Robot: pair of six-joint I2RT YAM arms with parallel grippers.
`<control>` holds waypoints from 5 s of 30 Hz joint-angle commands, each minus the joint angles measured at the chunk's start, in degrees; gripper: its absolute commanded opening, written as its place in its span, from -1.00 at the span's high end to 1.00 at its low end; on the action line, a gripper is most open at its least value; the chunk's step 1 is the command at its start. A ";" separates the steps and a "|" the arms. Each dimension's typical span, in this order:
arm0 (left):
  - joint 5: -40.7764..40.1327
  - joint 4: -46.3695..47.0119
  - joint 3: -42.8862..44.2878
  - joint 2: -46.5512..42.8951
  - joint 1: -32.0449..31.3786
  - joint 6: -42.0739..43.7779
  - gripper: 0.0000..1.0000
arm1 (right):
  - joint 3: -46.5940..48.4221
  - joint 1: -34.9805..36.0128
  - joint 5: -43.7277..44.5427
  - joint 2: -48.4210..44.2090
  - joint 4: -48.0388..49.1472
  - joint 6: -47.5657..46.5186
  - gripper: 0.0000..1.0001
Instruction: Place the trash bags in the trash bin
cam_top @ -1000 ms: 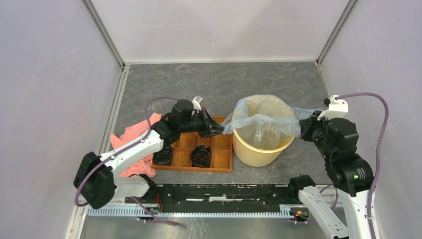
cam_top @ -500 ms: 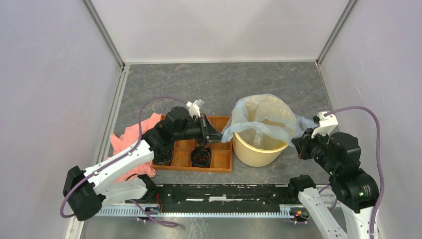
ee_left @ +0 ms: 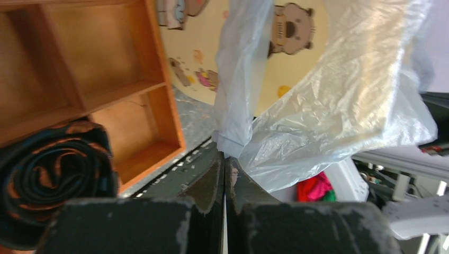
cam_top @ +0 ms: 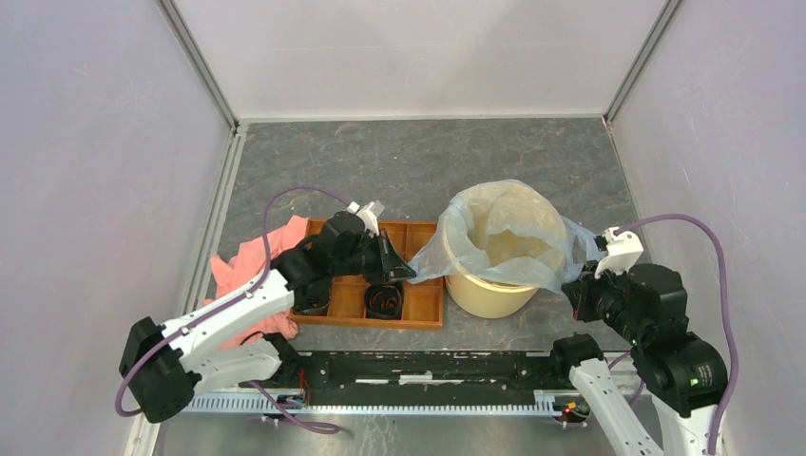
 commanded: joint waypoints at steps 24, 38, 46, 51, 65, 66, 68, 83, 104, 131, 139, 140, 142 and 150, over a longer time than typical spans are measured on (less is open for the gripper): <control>-13.15 -9.51 8.74 11.53 -0.21 17.71 0.96 | -1.13 0.04 -15.01 -3.53 -0.23 1.89 0.99; -3.13 -1.18 8.57 15.40 -0.42 12.59 0.96 | -15.75 0.12 -7.67 -4.89 1.99 9.67 0.99; -3.85 2.05 12.81 22.91 -4.95 10.90 0.96 | -23.42 0.10 4.73 -8.03 19.60 16.57 0.96; -5.38 5.88 12.63 27.63 -7.49 8.03 0.96 | -20.89 0.04 12.69 -7.31 22.04 13.05 0.76; -20.46 -2.32 15.83 30.24 -6.99 14.33 0.96 | -6.91 0.08 3.90 -6.37 6.74 8.04 0.86; -19.86 -2.05 16.06 30.65 -6.67 14.68 0.96 | -8.18 0.04 4.67 -7.20 6.01 8.44 0.89; -19.28 -1.55 16.39 31.05 -6.54 14.93 0.96 | -11.57 0.05 7.85 -8.91 7.24 10.84 0.94; -6.10 11.18 13.09 34.09 -6.54 6.84 0.96 | -34.51 0.05 12.63 -6.40 31.92 17.63 0.38; -1.93 18.08 6.59 31.66 -6.18 3.63 0.96 | -6.39 1.18 45.39 2.46 28.54 7.42 -0.87; 1.17 18.92 8.15 33.70 -6.36 5.12 0.96 | -23.59 -21.54 5.88 27.92 46.99 1.82 -0.46; 0.64 18.85 8.43 35.83 -6.36 5.99 0.96 | -29.68 -21.59 6.92 37.71 48.85 4.01 -0.48; -0.06 18.45 8.40 35.77 -6.40 6.51 0.96 | -29.27 -21.64 8.88 38.15 48.40 4.37 -0.46; -2.64 16.52 8.93 36.15 -6.68 7.93 0.96 | -28.73 -21.68 11.34 37.93 48.42 5.38 -0.46; -4.65 15.19 9.13 36.46 -6.97 8.41 0.96 | -20.11 -21.79 8.99 28.16 44.41 5.86 -0.55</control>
